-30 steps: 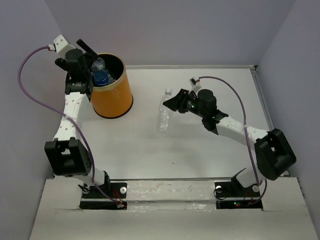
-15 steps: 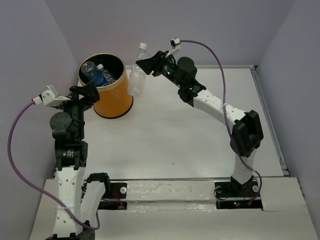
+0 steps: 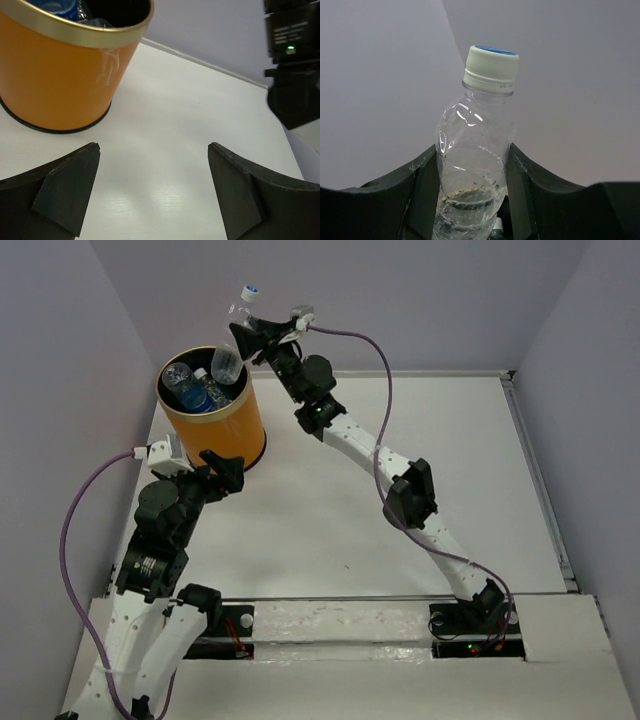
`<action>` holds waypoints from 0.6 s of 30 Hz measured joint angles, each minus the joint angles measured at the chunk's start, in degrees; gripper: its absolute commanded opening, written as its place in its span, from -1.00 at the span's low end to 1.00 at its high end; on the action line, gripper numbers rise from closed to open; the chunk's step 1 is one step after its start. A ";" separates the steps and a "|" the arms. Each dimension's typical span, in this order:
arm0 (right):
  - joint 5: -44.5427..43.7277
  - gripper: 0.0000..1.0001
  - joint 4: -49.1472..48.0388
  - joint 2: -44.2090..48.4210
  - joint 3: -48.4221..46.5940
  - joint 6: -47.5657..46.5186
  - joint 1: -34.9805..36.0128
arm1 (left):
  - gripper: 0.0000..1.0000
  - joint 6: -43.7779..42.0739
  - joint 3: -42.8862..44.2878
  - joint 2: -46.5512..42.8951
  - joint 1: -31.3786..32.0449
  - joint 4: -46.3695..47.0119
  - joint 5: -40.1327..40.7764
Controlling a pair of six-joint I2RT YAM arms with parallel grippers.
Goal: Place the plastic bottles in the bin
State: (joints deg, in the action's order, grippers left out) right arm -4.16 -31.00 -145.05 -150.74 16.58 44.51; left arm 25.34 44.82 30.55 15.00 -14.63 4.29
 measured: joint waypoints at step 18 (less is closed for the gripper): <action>5.20 0.99 0.17 2.62 14.73 -11.19 1.64 | 0.98 0.90 -7.82 -4.13 1.53 0.24 0.17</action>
State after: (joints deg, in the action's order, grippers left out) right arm 1.04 -30.83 -142.43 -136.00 5.39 46.15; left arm 26.24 36.99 26.41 16.53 -14.39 4.47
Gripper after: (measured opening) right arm 0.994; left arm 0.989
